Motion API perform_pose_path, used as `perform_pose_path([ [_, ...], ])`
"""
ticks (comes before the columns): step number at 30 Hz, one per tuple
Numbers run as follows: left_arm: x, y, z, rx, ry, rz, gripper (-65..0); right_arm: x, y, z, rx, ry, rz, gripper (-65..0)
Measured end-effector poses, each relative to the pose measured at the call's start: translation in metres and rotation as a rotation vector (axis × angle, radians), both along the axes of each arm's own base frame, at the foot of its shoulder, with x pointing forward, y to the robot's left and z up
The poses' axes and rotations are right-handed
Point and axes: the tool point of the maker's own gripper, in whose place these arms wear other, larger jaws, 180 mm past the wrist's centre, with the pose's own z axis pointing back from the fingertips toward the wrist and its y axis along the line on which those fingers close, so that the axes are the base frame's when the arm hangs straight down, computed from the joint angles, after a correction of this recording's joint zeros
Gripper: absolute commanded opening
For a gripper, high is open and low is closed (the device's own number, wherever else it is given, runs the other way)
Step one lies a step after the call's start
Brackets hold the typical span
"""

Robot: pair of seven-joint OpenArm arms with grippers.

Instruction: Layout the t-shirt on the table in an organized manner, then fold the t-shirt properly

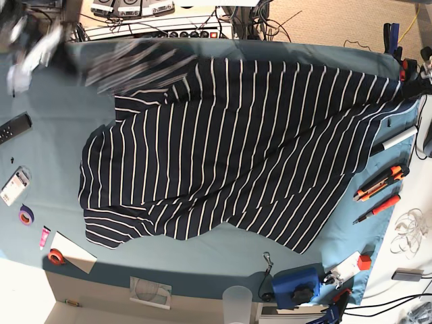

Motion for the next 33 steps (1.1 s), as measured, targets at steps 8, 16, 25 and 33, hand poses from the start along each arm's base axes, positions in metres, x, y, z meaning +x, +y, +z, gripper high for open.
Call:
perform_pose_path([
  [8,0.054,-0.006,0.032,-0.008,-0.156,-0.016,-65.0,0.084,-0.055,0.069,-0.266,-0.302,-0.127,-65.0],
  [16,0.161,-0.017,0.104,0.042,-0.434,0.010,-65.0,0.178,-0.118,0.138,-0.466,-0.465,-0.243,-65.0],
  [25,0.210,-0.022,0.165,0.204,-0.484,-0.090,-65.0,0.237,-0.120,0.183,-0.369,-0.410,-0.202,-65.0],
  [33,0.194,-0.008,0.144,0.248,-0.405,-0.089,-65.0,0.214,-0.088,0.104,-0.251,-0.210,-0.063,-65.0],
])
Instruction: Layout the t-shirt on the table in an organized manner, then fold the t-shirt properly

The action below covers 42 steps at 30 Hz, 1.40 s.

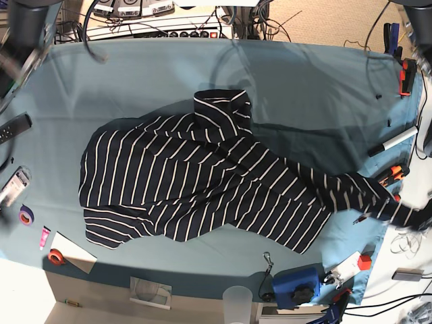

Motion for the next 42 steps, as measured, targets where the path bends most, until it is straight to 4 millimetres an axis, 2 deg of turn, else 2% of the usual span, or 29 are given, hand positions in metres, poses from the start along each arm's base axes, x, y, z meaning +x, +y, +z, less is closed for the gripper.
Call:
perform_pose_path([
  [4,-0.009,0.006,-0.012,0.021,0.043,0.008,-65.0,-0.032,0.062,-0.091,0.195,0.173,0.135,-65.0],
  [6,-0.012,0.012,-0.012,0.039,0.052,0.014,-65.0,-0.052,0.089,-0.130,0.276,0.251,0.165,-65.0],
  [8,-0.013,0.018,-0.007,0.057,0.052,0.021,-65.0,-0.070,0.114,-0.154,0.364,0.300,0.193,-65.0],
  [14,-0.016,0.035,0.007,0.109,0.047,0.040,-65.0,-0.113,0.174,-0.200,0.573,0.378,0.218,-64.1],
  [17,-0.016,0.036,0.008,0.112,0.044,0.041,-65.0,-0.127,0.194,-0.205,0.674,0.375,0.232,-44.7],
  [19,-0.016,0.035,0.007,0.109,0.046,0.041,-65.0,-0.137,0.203,-0.202,0.757,0.353,0.237,-40.4],
  [22,-0.016,0.035,0.008,0.109,0.043,0.041,-65.0,-0.156,0.215,-0.203,0.862,0.355,0.236,-40.4],
  [24,-0.016,0.034,0.007,0.106,0.044,0.040,-65.0,-0.158,0.227,-0.198,0.941,0.324,0.237,-40.4],
  [32,-0.015,0.032,0.005,0.099,0.045,0.037,-65.0,-0.140,0.281,-0.183,1.126,0.231,0.252,-40.4],
  [37,-0.015,0.032,0.005,0.099,0.045,0.037,-65.0,-0.124,0.312,-0.168,1.158,0.213,0.340,-40.4],
  [38,-0.015,0.032,0.005,0.099,0.044,0.037,-65.0,-0.123,0.317,-0.172,1.120,0.239,0.349,-40.4],
  [40,-0.015,0.032,0.005,0.099,0.044,0.037,-65.0,-0.126,0.327,-0.199,0.957,0.360,0.363,-40.4],
  [42,-0.015,0.032,0.005,0.099,0.044,0.037,-65.0,-0.117,0.327,-0.209,0.867,0.354,0.328,-40.4],
])
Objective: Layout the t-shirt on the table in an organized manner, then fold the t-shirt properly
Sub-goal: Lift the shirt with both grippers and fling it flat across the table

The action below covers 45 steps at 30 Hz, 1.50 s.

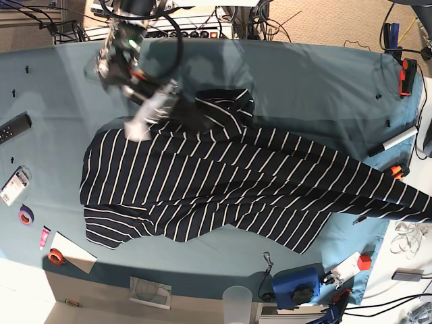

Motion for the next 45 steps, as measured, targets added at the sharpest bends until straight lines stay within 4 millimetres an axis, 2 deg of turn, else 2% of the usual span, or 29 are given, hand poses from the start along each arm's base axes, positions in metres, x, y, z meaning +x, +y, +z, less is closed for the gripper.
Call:
perform_pose_path([
  [2,0.000,0.000,0.000,0.001,0.001,0.000,-65.0,0.006,0.005,-0.005,-0.054,-0.019,-0.004,-40.4],
  [6,0.000,-0.001,0.001,-0.007,-0.005,-0.003,-65.0,0.005,0.024,-0.009,-0.114,-0.034,0.066,-40.4],
  [13,0.000,-0.001,0.001,-0.007,-0.005,-0.003,-65.0,0.028,0.050,-0.027,-0.462,-0.099,0.199,-40.7],
  [14,0.000,-0.001,0.001,-0.007,-0.005,-0.003,-65.0,0.029,0.056,-0.028,-0.496,-0.107,0.224,-44.1],
  [16,0.000,-0.001,0.001,-0.007,-0.005,-0.003,-65.0,0.024,0.067,-0.032,-0.555,-0.104,0.282,-59.8],
  [17,0.000,-0.001,0.001,-0.007,-0.004,-0.003,-65.0,0.021,0.071,-0.035,-0.585,-0.092,0.311,-65.0],
  [19,0.000,-0.001,0.001,-0.007,-0.005,-0.003,-65.0,0.017,0.078,-0.037,-0.659,-0.111,0.375,-65.0],
  [22,0.000,-0.001,0.001,-0.007,-0.005,-0.003,-65.0,0.017,0.076,-0.035,-0.778,-0.142,0.403,-65.0],
  [24,0.000,-0.001,0.001,-0.006,-0.004,-0.003,-65.0,0.017,0.066,-0.030,-0.873,-0.153,0.390,-65.0],
  [27,0.000,-0.001,0.001,-0.006,-0.003,-0.003,-65.0,0.016,0.033,-0.013,-1.051,-0.152,0.359,-65.0],
  [29,0.000,-0.001,0.001,-0.006,-0.005,-0.003,-65.0,0.030,0.018,0.022,-1.086,-0.237,0.272,-65.0],
  [31,0.000,-0.001,0.001,-0.007,-0.006,-0.003,-65.0,0.050,0.012,0.058,-1.063,-0.364,0.159,-65.0],
  [32,0.000,-0.001,0.001,-0.007,-0.005,-0.003,-65.0,0.053,0.005,0.061,-1.064,-0.364,0.127,-65.0],
  [36,0.000,-0.001,0.001,-0.006,-0.003,-0.004,-65.0,0.047,-0.039,0.041,-1.120,-0.253,0.089,-65.0],
  [40,0.000,-0.002,0.001,-0.009,-0.002,-0.005,-65.0,0.062,-0.110,0.055,-1.178,-0.219,-0.085,-65.0],
  [45,0.000,-0.001,0.000,-0.033,0.009,0.018,-65.0,0.048,-0.167,0.059,-1.105,-0.136,-0.143,-65.0],
])
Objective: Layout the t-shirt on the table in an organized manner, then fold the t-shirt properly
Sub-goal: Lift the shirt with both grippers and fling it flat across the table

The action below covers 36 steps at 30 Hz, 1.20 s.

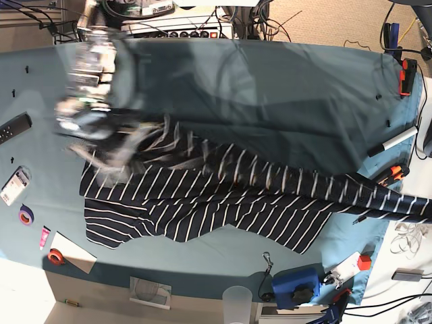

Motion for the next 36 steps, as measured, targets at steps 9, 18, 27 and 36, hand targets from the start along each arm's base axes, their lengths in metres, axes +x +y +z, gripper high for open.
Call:
perform_pose_path([
  [9,-0.032,-0.010,-0.042,-0.030,0.159,-0.049,-65.0,-0.068,-0.006,-0.034,0.138,0.185,0.087,-65.0],
  [18,-0.123,-0.035,-0.141,-0.159,0.453,-0.069,-65.0,-0.095,0.028,-0.018,0.433,0.114,0.200,-65.0],
  [27,-0.167,-0.033,-0.160,-0.392,0.382,0.131,-65.0,-0.090,0.020,0.042,0.692,-0.124,0.192,-65.0],
  [36,-0.193,-0.007,-0.155,-0.379,0.350,0.212,-65.0,-0.113,-0.033,0.054,0.659,-0.197,0.028,-65.0],
])
